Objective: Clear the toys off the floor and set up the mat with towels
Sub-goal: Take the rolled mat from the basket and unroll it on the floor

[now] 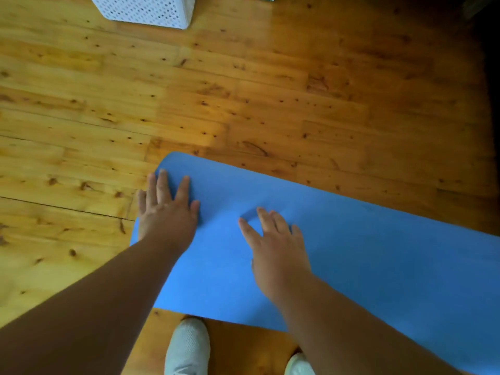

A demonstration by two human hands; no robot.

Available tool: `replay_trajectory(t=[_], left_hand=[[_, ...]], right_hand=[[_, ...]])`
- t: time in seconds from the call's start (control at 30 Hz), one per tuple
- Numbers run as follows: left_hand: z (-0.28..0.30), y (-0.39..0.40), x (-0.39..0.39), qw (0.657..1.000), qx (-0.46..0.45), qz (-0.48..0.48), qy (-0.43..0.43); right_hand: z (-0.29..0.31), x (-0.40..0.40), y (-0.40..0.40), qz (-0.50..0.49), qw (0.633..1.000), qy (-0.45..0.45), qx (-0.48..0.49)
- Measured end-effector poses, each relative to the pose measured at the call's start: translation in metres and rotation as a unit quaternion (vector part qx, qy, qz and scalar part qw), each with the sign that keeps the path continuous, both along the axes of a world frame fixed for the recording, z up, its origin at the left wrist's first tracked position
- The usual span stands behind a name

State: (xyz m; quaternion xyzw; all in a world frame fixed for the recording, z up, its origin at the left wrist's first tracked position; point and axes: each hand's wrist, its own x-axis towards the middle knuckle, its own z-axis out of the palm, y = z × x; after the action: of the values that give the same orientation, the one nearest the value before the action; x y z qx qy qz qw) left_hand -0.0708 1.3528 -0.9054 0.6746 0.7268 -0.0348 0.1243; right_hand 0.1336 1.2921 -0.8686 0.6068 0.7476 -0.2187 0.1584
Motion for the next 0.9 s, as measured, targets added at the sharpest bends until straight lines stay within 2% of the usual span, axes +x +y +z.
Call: replay_trajectory(t=[0.1, 0.23, 0.33, 0.4, 0.47, 0.5, 0.57, 0.6, 0.63, 0.7, 0.73, 0.77, 0.8, 0.9], left_hand=[[0.009, -0.03, 0.029, 0.988, 0.001, -0.154, -0.022], [0.019, -0.063, 0.073, 0.94, -0.053, -0.337, -0.02], [0.016, -0.072, 0.102, 0.933, -0.114, -0.341, 0.019], [0.013, -0.06, 0.114, 0.942, -0.127, -0.308, 0.048], [0.013, -0.035, 0.129, 0.947, -0.122, -0.288, 0.072], [0.014, -0.022, 0.135, 0.95, -0.122, -0.277, 0.077], [0.015, 0.003, 0.149, 0.958, -0.122, -0.248, 0.08], [0.016, 0.012, 0.158, 0.961, -0.124, -0.235, 0.082], [0.018, 0.018, 0.165, 0.964, -0.125, -0.222, 0.081], [0.024, 0.023, 0.176, 0.97, -0.111, -0.203, 0.07], [0.028, 0.022, 0.18, 0.973, -0.094, -0.202, 0.067], [0.032, 0.02, 0.184, 0.974, -0.072, -0.205, 0.062], [0.037, 0.017, 0.187, 0.975, -0.049, -0.209, 0.053], [0.048, 0.013, 0.191, 0.975, 0.022, -0.22, -0.02]], right_hand=[[-0.001, 0.012, 0.001, -0.003, 1.0, 0.008, -0.001], [0.008, 0.05, -0.005, -0.063, 0.998, -0.008, 0.002], [0.023, 0.086, -0.028, -0.2, 0.979, -0.017, 0.044], [0.025, 0.101, -0.059, -0.328, 0.938, 0.01, 0.11], [0.021, 0.115, -0.096, -0.473, 0.867, 0.044, 0.15], [0.015, 0.12, -0.112, -0.552, 0.821, 0.059, 0.133], [0.001, 0.13, -0.136, -0.71, 0.696, 0.103, 0.034], [-0.005, 0.134, -0.142, -0.78, 0.607, 0.15, -0.023], [-0.009, 0.135, -0.143, -0.836, 0.494, 0.229, -0.068], [-0.011, 0.133, -0.134, -0.87, 0.264, 0.4, -0.115], [-0.008, 0.132, -0.126, -0.865, 0.197, 0.449, -0.11], [-0.005, 0.132, -0.117, -0.86, 0.172, 0.471, -0.096], [-0.001, 0.133, -0.106, -0.857, 0.17, 0.479, -0.081], [0.016, 0.14, -0.078, -0.85, 0.211, 0.482, -0.042]])
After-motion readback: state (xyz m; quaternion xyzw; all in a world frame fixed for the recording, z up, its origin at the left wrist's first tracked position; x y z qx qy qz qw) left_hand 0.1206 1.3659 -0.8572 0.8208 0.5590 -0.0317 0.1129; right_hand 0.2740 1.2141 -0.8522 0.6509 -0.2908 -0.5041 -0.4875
